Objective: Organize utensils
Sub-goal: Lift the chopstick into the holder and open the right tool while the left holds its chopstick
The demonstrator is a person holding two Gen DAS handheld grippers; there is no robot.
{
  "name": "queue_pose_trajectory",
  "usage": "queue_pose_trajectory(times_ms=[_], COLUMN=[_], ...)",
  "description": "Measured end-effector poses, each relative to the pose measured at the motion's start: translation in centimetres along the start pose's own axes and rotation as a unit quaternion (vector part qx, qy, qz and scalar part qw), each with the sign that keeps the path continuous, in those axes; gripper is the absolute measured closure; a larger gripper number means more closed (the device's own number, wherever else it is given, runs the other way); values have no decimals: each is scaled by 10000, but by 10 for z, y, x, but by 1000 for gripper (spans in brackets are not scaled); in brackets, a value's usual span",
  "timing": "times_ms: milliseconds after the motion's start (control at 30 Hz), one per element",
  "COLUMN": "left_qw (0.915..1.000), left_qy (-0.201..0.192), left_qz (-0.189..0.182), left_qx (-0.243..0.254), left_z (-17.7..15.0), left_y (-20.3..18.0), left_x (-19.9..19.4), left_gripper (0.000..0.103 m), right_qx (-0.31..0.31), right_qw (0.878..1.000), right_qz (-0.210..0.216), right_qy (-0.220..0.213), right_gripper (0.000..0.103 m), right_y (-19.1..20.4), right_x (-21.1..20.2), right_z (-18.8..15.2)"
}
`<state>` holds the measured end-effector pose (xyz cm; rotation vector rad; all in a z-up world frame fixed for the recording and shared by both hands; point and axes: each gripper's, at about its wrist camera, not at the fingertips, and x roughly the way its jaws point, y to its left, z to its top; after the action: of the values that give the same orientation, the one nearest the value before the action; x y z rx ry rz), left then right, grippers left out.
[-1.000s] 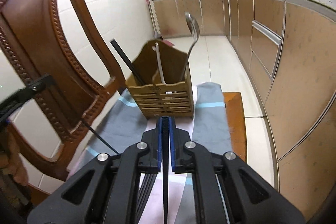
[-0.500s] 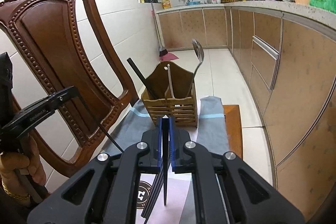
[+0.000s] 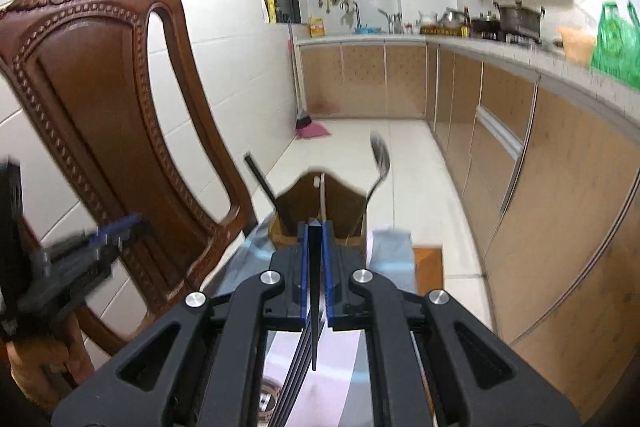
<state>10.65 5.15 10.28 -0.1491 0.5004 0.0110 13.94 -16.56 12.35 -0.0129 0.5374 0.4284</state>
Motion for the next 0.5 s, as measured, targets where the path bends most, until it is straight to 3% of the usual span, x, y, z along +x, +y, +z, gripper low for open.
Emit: queue_pose_trajectory(times_ms=[300,500], left_qw=[9999,9998], left_qy=[71,70], left_qz=[80,79], left_qx=[-135,-181], left_z=[1,2], left_y=[16,20], left_x=[8,9], left_gripper=[96,96], right_qx=[-73,-24], right_qw=[9965,9937], right_qz=[-512,-880], right_qy=[-659,-694], right_gripper=[96,96], right_y=[-2,-9], right_x=[23,70], right_z=[96,114])
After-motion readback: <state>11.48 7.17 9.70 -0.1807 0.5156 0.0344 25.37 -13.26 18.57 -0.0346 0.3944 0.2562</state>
